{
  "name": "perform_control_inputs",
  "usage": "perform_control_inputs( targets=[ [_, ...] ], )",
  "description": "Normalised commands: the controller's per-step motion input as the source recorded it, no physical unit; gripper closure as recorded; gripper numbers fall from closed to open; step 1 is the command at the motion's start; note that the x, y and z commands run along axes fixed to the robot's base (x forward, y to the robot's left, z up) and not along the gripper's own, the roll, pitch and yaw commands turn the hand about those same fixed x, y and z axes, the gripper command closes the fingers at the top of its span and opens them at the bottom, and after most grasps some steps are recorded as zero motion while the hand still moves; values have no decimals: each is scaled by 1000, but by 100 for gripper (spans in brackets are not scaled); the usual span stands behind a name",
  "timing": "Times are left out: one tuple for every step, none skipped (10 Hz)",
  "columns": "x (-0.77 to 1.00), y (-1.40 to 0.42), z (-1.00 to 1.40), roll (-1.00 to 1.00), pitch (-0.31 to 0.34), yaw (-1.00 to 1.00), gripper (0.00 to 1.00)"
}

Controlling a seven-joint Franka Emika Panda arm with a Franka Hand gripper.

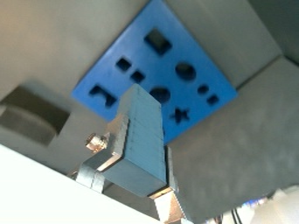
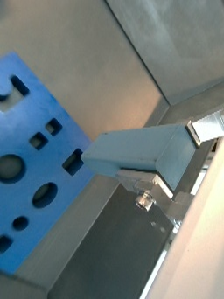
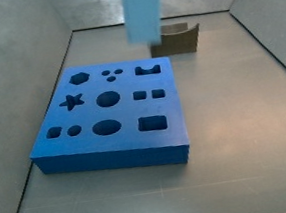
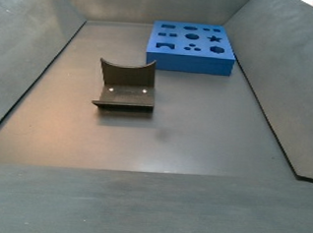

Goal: Insert the rectangle object.

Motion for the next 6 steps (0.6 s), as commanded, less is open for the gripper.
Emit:
perform_control_inputs(
  targets=[
    [386, -443, -1000, 149, -6, 0, 100],
    [163, -291, -949, 200, -1, 26, 100],
    [0, -74, -883, 233, -50, 97, 100],
    [-91, 0, -660, 151, -50, 46, 100],
    [-3, 0, -497, 31, -57, 0, 100],
    [0, -26, -486, 0, -76, 0, 100]
  ],
)
